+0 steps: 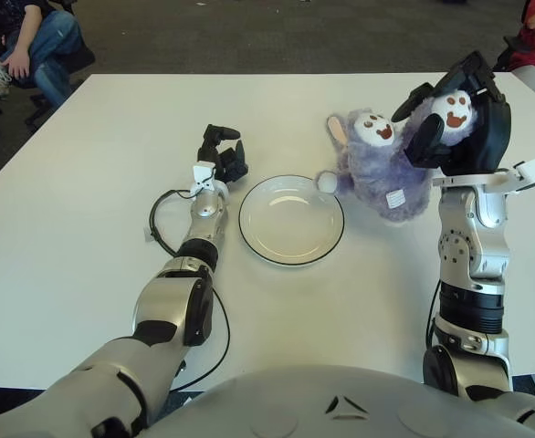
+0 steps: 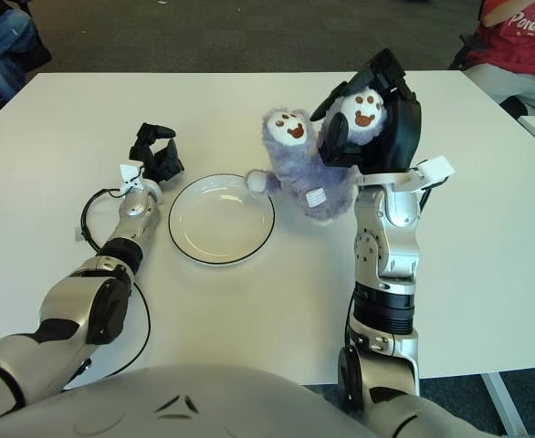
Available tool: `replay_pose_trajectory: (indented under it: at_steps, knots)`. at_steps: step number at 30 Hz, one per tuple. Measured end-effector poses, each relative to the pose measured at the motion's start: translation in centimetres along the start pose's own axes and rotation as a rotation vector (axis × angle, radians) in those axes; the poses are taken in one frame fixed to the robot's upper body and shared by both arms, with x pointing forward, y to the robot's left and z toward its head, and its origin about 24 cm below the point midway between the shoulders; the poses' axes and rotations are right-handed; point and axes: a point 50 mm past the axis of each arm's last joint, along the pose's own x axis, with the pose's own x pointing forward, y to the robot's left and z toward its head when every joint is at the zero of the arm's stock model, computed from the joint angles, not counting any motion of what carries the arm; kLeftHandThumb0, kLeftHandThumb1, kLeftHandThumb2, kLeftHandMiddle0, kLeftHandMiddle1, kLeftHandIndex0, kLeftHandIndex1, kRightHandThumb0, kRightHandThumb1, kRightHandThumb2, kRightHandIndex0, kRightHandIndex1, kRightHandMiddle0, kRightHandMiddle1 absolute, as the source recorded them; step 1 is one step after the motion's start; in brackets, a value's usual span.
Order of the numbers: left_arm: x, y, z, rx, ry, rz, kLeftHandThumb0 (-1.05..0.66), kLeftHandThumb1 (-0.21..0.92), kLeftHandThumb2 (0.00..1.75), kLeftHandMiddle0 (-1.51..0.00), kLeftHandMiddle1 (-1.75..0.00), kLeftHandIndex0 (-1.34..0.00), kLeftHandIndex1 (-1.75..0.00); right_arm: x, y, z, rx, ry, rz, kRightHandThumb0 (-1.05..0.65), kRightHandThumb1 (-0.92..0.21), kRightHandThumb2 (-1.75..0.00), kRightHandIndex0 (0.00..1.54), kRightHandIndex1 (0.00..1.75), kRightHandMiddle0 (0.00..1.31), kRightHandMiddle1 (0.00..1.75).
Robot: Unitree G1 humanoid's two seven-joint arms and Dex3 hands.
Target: Put the doll into the plate.
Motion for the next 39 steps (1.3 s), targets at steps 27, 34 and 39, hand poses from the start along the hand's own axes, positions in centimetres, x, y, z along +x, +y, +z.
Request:
replay_pose_trajectory:
  at_steps: [27, 34, 39]
  knots:
    - [0.1, 0.3, 0.0, 0.01, -0.002, -0.003, -0.4, 0.59, 0.97, -0.99, -1.75, -0.4, -1.75, 6.6, 4.5, 4.2, 0.011, -0.144, 0.094, 0.0, -0.06, -1.58, 0.8, 1.65, 0.61, 1.75]
    - [0.1, 0.3, 0.0, 0.011, -0.002, -0.005, -0.4, 0.59, 0.98, -0.99, -1.75, -0.4, -1.75, 7.4, 6.2, 3.9, -0.009, -0.118, 0.127, 0.0, -0.04, -1.62, 0.78, 1.73, 0.63, 1.72]
    - [0.1, 0.3, 0.0, 0.01, -0.002, -0.006, -0.4, 0.58, 0.98, -1.0, -1.75, -0.4, -1.75, 7.7, 6.9, 3.7, -0.036, -0.109, 0.143, 0.0, -0.02, -1.61, 0.8, 1.74, 0.68, 1.63]
